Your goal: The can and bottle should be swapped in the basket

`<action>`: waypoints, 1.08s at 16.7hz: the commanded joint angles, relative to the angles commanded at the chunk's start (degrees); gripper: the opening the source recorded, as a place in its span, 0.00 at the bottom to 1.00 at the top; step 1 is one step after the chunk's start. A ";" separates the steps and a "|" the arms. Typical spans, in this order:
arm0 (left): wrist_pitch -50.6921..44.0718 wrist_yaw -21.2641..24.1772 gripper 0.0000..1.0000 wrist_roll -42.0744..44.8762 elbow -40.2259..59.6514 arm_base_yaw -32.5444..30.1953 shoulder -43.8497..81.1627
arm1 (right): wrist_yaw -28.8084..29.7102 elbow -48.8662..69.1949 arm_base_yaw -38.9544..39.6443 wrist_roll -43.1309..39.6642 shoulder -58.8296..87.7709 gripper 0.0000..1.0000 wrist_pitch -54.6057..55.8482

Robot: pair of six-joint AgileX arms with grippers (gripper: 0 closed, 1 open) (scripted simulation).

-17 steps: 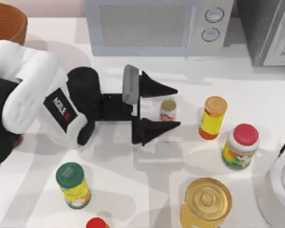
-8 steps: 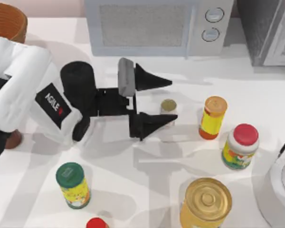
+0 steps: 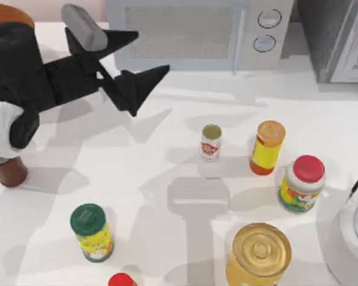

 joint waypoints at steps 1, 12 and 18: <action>-3.63 -3.17 1.00 -0.10 -3.18 1.26 -6.83 | 0.00 0.00 0.00 0.00 0.00 1.00 0.00; -40.82 -36.52 1.00 -1.81 -38.45 11.00 -84.17 | 0.00 0.00 0.00 0.00 0.00 1.00 0.00; -50.53 -46.76 1.00 -1.97 -48.89 12.37 -105.35 | 0.00 0.00 0.00 0.00 0.00 1.00 0.00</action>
